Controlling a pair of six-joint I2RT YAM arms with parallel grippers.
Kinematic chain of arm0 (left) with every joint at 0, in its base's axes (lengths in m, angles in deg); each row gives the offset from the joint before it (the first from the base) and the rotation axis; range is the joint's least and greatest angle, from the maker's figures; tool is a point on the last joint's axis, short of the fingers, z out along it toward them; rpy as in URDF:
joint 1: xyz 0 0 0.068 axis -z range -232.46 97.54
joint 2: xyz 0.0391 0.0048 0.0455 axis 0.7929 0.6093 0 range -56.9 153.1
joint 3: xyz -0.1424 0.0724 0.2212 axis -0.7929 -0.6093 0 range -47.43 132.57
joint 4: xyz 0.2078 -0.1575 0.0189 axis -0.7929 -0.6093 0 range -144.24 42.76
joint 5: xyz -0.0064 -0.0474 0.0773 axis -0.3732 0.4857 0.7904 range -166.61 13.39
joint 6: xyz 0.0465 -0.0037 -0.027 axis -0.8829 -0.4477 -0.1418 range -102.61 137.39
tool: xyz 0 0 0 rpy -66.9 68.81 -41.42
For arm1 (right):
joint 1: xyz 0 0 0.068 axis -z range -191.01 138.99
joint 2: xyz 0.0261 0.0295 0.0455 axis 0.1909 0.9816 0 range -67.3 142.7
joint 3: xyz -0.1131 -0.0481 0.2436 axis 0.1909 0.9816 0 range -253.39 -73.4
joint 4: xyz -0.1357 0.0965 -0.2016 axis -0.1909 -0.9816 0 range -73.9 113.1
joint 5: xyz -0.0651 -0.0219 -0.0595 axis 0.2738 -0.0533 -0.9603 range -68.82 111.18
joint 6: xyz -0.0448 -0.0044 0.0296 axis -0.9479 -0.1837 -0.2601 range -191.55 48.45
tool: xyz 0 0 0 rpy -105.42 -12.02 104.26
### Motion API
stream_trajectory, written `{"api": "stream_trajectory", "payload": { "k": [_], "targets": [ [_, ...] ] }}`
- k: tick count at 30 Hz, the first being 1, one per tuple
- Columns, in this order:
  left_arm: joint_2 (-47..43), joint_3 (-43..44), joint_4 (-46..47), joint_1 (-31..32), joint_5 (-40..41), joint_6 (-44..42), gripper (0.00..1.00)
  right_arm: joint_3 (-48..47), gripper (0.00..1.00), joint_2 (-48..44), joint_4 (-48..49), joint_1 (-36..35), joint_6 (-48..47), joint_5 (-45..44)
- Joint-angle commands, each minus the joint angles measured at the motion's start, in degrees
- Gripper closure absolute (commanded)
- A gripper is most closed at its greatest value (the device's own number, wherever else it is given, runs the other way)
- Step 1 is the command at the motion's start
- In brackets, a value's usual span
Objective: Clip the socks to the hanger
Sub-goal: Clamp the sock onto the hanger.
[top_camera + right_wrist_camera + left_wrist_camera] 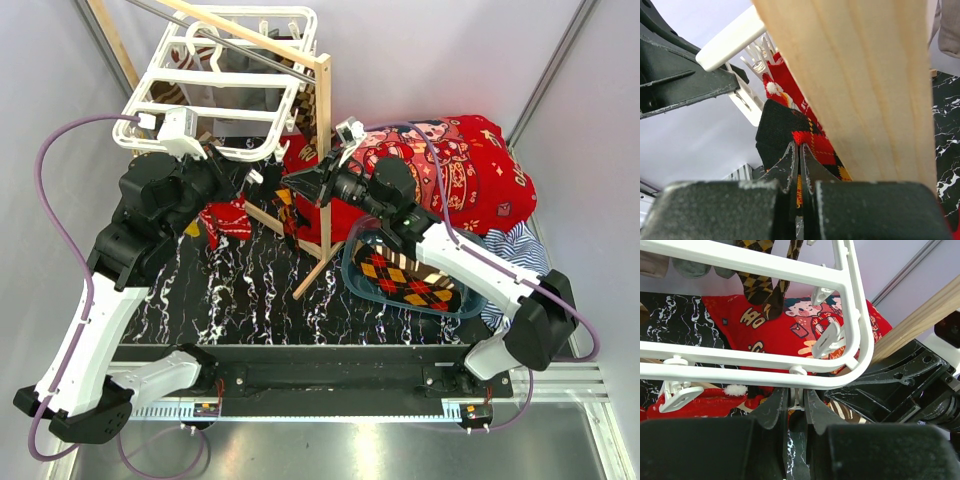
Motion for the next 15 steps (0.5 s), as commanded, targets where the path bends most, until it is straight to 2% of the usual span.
{"api": "stream_trajectory", "payload": {
  "k": [1,15],
  "targets": [
    [-0.9,1.9,1.9,0.0,-2.5,-0.1,1.0,-3.8,1.0,0.9,4.2,-0.2,0.5,-1.1],
    [-1.0,1.5,2.1,0.0,-2.7,-0.1,1.0,-5.0,1.0,2.1,6.7,-0.2,2.6,1.3]
  ]
}}
